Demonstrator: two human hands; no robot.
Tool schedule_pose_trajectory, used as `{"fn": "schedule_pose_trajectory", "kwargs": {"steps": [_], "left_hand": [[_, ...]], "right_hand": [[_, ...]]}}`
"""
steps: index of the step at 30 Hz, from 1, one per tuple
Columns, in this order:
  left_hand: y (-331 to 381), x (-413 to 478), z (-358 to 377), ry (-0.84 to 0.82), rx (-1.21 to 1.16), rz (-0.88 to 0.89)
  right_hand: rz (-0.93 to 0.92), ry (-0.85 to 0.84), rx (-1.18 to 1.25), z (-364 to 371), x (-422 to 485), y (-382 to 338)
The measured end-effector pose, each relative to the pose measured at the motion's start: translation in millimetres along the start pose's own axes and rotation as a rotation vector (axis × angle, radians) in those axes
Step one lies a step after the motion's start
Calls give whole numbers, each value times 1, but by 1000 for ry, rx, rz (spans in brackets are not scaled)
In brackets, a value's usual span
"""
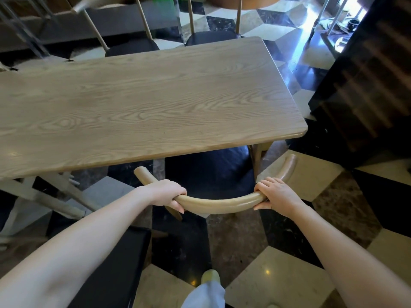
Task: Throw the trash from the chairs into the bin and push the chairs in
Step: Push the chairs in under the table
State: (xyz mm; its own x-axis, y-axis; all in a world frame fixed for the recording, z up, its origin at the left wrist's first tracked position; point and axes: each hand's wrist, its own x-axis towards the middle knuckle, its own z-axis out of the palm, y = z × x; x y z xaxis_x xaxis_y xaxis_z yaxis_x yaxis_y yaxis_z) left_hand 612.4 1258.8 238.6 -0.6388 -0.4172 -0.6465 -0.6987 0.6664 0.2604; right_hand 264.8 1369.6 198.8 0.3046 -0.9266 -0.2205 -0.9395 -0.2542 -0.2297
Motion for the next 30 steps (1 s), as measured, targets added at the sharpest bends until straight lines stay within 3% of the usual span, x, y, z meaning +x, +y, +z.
{"fn": "schedule_pose_trajectory", "kwargs": {"steps": [30], "left_hand": [[-20, 18, 20, -36, -44, 15]], "right_hand": [[-75, -26, -58, -6, 17, 0]]}}
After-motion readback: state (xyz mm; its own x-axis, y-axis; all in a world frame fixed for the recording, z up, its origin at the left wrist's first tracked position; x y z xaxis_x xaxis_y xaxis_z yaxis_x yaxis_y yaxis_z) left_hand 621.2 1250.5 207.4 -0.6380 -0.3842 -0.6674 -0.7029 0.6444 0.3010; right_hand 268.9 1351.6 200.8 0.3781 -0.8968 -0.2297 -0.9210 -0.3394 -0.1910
